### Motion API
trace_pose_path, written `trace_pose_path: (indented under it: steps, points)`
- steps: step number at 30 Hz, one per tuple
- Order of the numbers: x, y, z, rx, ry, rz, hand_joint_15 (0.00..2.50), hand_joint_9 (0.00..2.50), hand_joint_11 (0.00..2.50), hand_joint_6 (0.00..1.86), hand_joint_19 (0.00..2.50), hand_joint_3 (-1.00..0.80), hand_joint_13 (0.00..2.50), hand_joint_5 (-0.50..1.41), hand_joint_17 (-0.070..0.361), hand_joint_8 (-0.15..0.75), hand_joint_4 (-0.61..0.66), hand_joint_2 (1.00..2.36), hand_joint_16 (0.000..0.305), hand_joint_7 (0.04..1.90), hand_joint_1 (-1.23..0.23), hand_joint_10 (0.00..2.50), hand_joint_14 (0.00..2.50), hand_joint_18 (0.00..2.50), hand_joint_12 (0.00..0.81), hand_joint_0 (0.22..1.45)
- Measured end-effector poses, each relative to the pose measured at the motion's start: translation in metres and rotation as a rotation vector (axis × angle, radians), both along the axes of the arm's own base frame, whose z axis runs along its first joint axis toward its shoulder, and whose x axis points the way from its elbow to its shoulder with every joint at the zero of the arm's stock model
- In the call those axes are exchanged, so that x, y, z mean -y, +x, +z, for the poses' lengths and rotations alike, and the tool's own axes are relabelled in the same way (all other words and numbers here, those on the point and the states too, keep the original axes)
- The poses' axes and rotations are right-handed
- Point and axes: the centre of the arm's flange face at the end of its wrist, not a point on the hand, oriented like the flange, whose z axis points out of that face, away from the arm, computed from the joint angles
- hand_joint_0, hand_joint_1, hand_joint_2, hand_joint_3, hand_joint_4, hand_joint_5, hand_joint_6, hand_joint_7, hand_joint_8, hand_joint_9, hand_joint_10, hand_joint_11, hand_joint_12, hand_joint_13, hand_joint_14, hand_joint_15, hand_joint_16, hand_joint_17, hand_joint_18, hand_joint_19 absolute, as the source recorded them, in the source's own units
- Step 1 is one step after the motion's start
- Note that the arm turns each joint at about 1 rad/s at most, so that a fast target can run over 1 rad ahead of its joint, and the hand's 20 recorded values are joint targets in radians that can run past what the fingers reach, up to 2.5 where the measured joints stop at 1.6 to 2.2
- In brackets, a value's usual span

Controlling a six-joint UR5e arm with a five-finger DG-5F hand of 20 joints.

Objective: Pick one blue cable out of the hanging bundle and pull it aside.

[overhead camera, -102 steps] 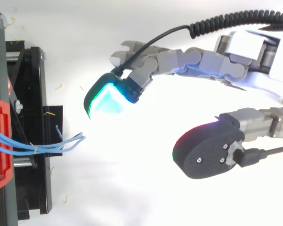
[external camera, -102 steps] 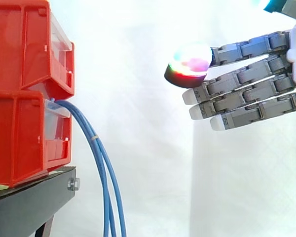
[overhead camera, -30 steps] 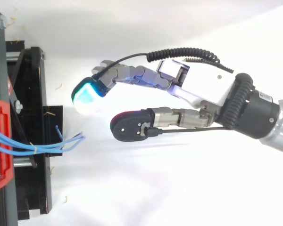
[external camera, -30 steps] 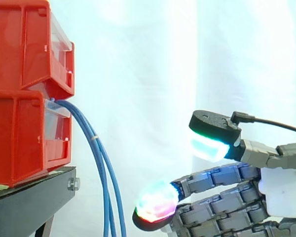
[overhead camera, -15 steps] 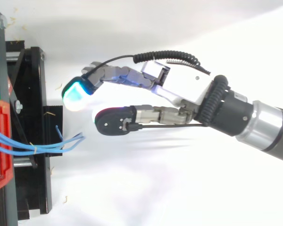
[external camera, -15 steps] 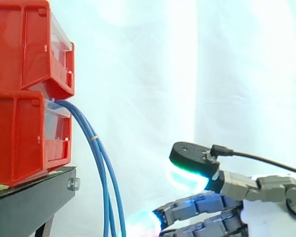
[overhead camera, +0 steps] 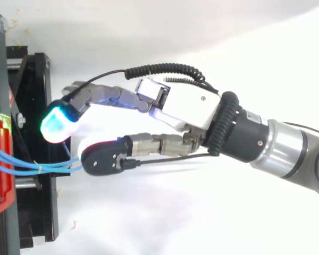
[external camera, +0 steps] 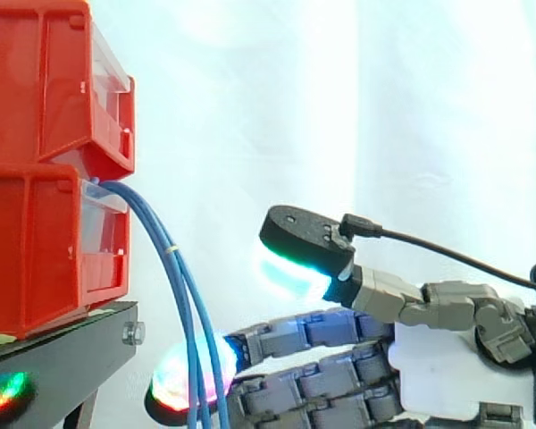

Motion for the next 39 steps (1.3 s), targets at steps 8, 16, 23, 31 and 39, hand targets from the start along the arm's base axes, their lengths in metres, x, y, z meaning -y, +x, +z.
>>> trace_pose_path:
  steps: [8,16,23,31,39]
  points:
    - [-0.007,0.004,0.006,0.007,-0.050,0.007,0.08,0.30,0.00,0.50,0.18,-0.47,0.20,-0.21,0.130,0.243,0.25,1.00,0.058,0.74,-0.46,0.00,0.00,0.09,0.343,0.51]
    - [-0.015,0.013,0.022,0.005,-0.083,0.010,0.09,0.31,0.00,0.50,0.19,-0.47,0.21,-0.20,0.129,0.245,0.26,1.00,0.057,0.77,-0.47,0.00,0.00,0.11,0.345,0.51]
    - [-0.022,0.013,0.024,0.000,-0.090,0.016,0.09,0.33,0.00,0.50,0.18,-0.47,0.24,-0.18,0.128,0.252,0.30,1.00,0.057,0.82,-0.48,0.00,0.00,0.14,0.341,0.52]
    - [-0.029,0.014,0.025,0.009,-0.088,0.024,0.09,0.36,0.00,0.50,0.19,-0.47,0.26,-0.17,0.127,0.257,0.31,1.00,0.056,0.84,-0.50,0.00,0.00,0.18,0.339,0.52]
    - [-0.034,0.014,0.026,0.017,-0.087,0.028,0.11,0.40,0.02,0.50,0.20,-0.45,0.28,-0.15,0.125,0.258,0.34,1.00,0.056,0.96,-0.53,0.00,0.00,0.21,0.334,0.54]
